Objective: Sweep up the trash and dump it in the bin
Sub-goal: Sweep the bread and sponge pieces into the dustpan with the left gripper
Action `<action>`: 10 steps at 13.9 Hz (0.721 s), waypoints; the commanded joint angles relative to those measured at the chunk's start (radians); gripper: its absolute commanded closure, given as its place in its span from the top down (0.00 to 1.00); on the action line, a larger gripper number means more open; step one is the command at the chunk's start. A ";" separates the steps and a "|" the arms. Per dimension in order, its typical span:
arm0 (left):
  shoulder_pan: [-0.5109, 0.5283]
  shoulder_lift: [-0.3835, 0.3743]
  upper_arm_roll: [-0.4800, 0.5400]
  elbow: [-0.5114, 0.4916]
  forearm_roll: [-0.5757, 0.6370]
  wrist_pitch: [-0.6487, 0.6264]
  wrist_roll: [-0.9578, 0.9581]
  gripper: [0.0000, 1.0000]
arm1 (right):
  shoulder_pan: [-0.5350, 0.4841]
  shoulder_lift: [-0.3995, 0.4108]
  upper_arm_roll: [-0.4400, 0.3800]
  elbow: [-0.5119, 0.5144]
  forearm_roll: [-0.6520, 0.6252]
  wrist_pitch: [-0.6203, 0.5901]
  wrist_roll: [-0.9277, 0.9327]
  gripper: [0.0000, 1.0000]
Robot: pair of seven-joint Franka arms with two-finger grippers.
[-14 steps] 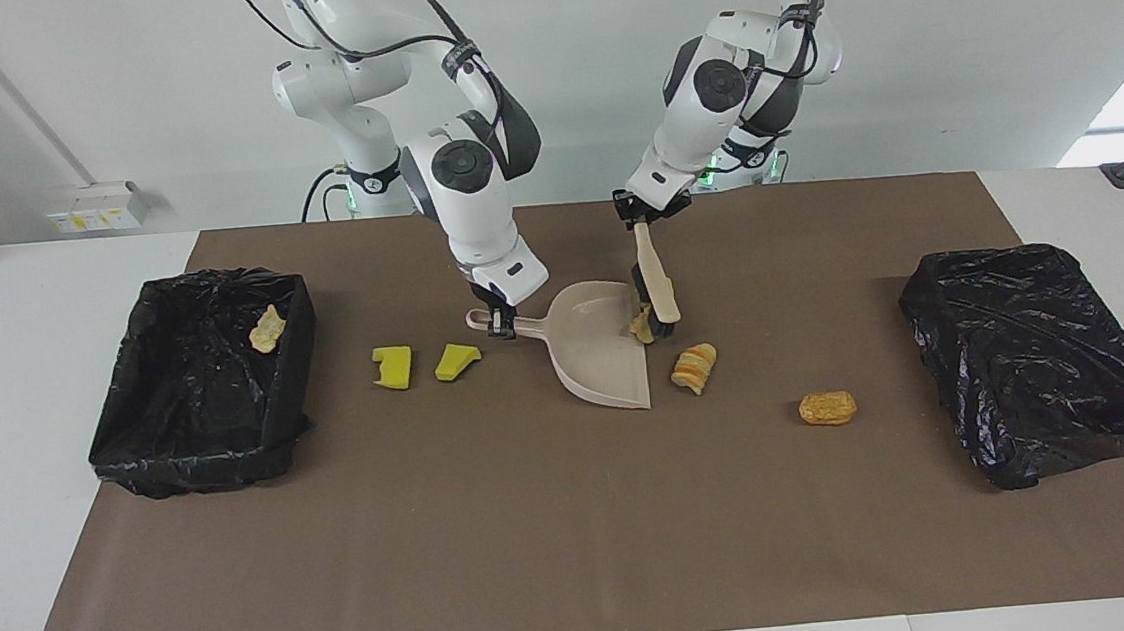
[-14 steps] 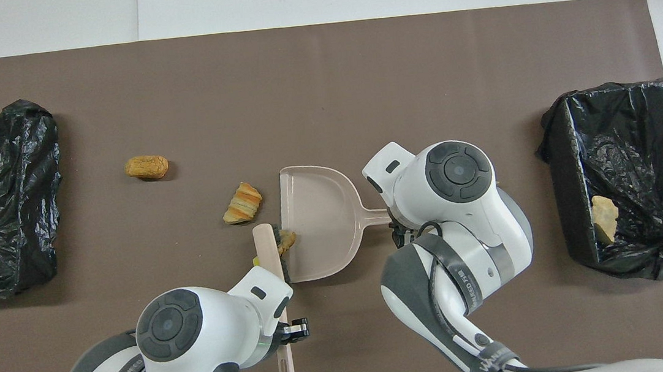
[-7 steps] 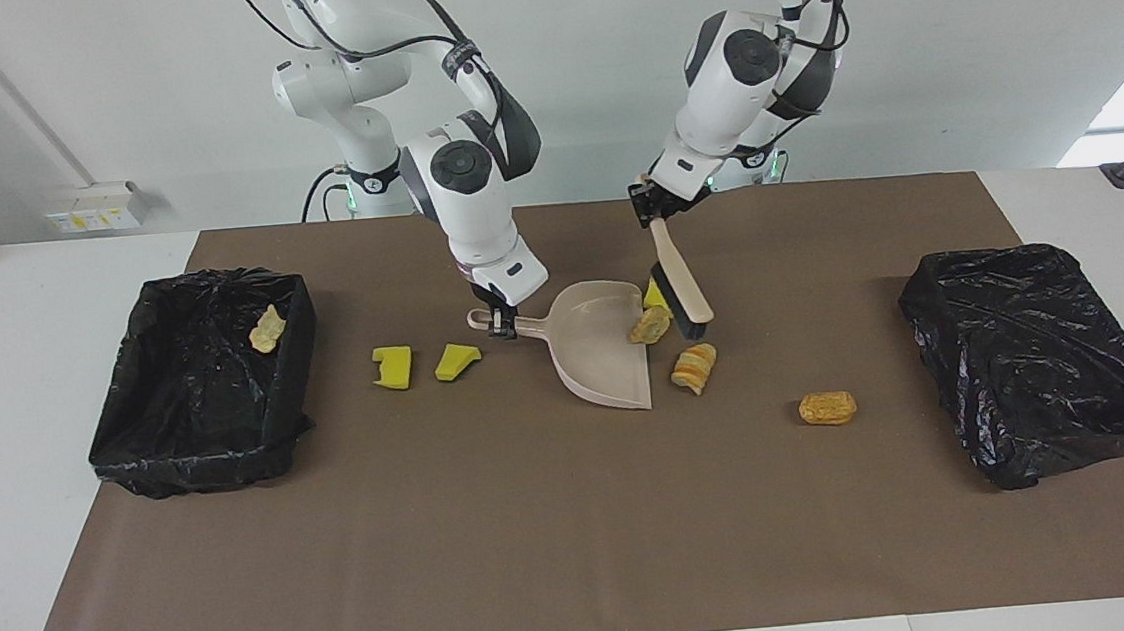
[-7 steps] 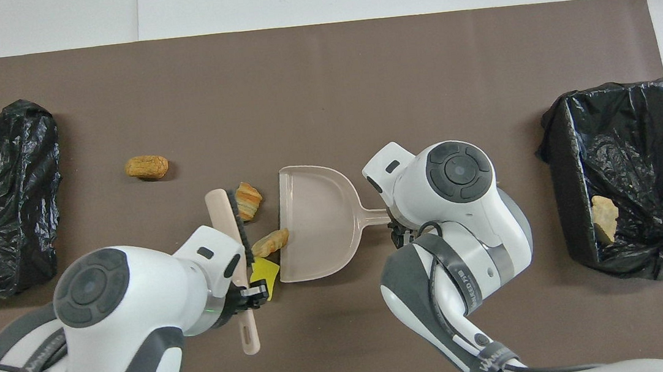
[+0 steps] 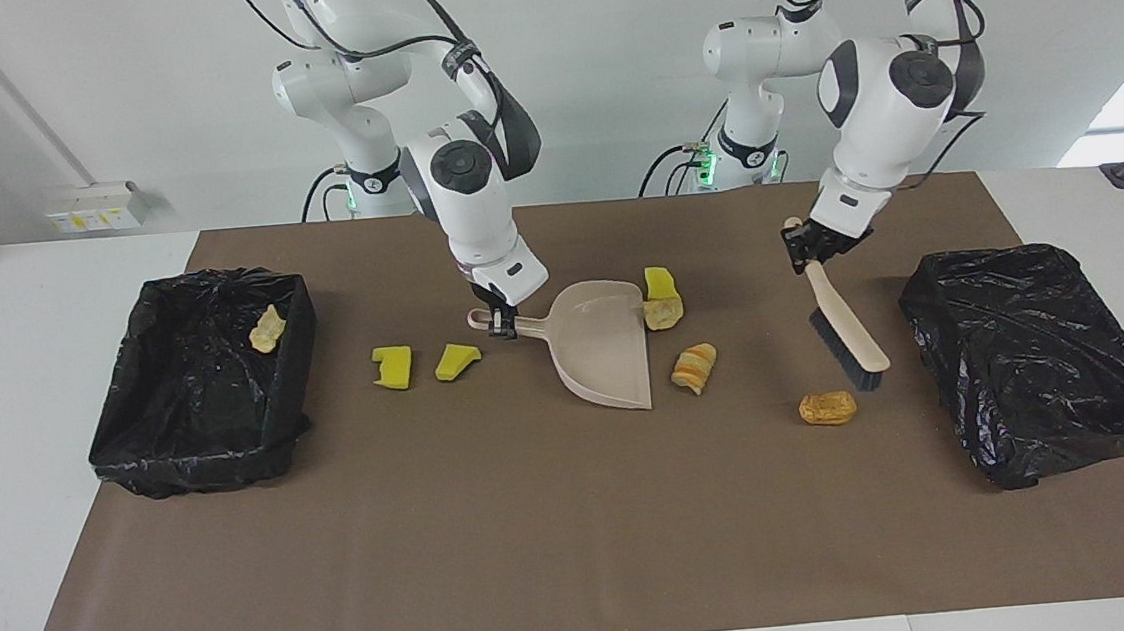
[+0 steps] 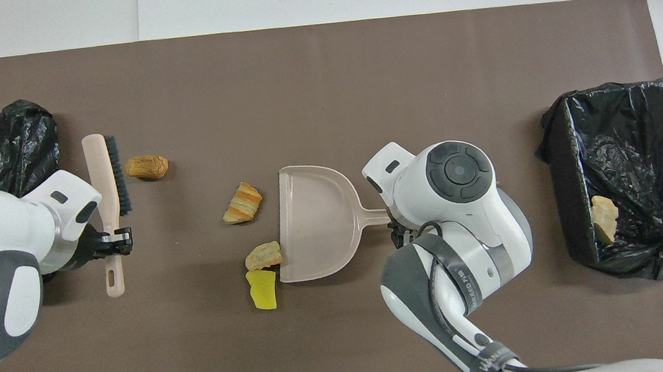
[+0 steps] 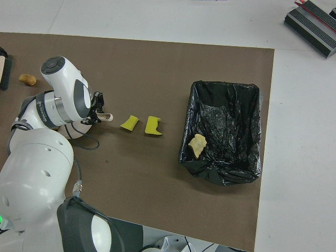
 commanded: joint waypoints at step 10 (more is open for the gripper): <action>-0.031 0.258 -0.029 0.137 0.114 -0.049 0.106 0.00 | -0.002 -0.017 0.008 -0.018 0.027 0.021 0.045 0.00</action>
